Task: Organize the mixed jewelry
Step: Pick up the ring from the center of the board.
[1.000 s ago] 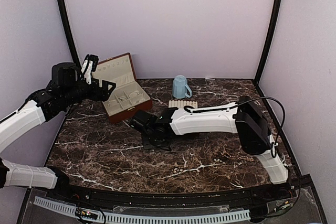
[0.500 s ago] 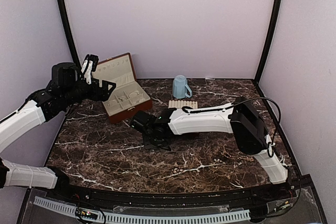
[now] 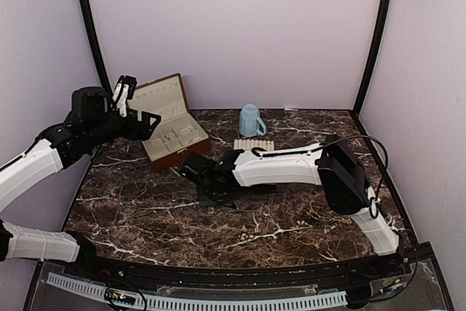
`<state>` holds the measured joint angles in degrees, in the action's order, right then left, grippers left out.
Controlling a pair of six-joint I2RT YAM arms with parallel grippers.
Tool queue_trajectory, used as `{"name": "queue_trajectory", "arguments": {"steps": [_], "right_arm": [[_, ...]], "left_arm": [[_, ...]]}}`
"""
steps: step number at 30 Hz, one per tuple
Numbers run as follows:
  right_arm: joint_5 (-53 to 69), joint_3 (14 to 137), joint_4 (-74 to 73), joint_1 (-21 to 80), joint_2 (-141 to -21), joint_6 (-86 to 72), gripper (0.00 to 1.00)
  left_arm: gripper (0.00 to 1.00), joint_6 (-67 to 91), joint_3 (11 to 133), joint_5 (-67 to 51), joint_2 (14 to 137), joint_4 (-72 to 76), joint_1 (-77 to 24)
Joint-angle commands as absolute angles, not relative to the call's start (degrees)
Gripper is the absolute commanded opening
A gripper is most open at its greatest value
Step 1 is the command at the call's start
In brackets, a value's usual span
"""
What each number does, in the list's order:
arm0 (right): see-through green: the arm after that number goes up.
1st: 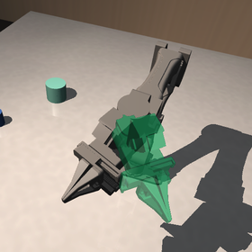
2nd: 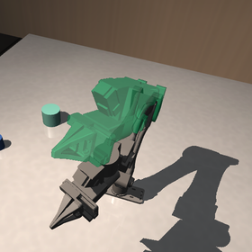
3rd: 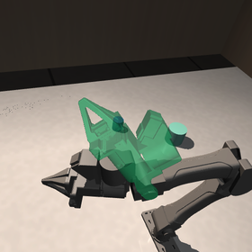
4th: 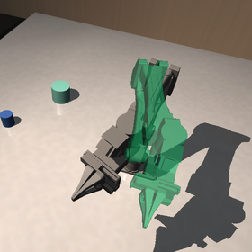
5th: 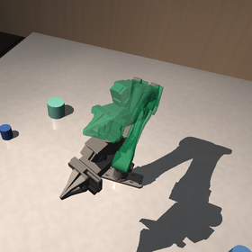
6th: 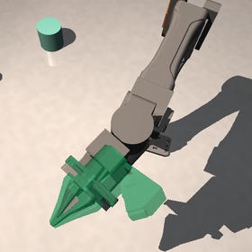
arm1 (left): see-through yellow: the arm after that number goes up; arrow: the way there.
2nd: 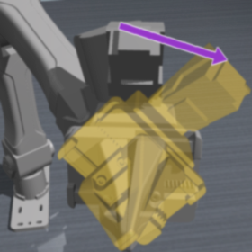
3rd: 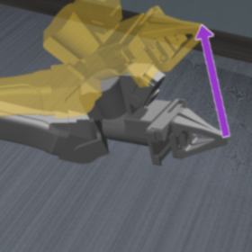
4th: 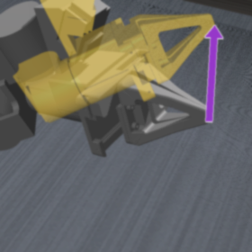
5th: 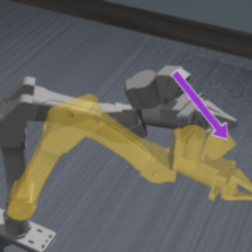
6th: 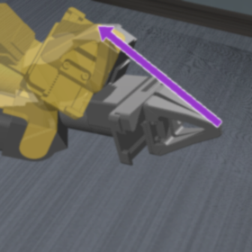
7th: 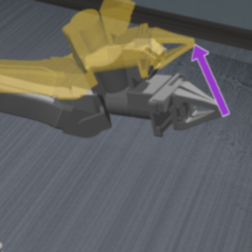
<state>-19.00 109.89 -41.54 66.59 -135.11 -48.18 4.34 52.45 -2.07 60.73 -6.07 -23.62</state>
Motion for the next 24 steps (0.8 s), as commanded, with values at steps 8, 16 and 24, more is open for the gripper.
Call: {"name": "queue_trajectory", "arguments": {"steps": [8,16,24], "right_arm": [[-19.0,111.0,-40.9,66.4,-136.7,-47.3,0.15],[-19.8,111.3,-41.9,66.9,-137.5,-46.7,0.11],[-19.8,111.9,-42.5,67.1,-138.8,-46.5,0.09]], "left_arm": [[0.92,4.9,52.8,-2.7,59.5,-5.5,-23.5],[0.92,5.1,52.8,-2.9,59.6,-5.5,-23.5],[0.92,5.1,52.8,-2.9,59.8,-5.5,-23.5]]}}
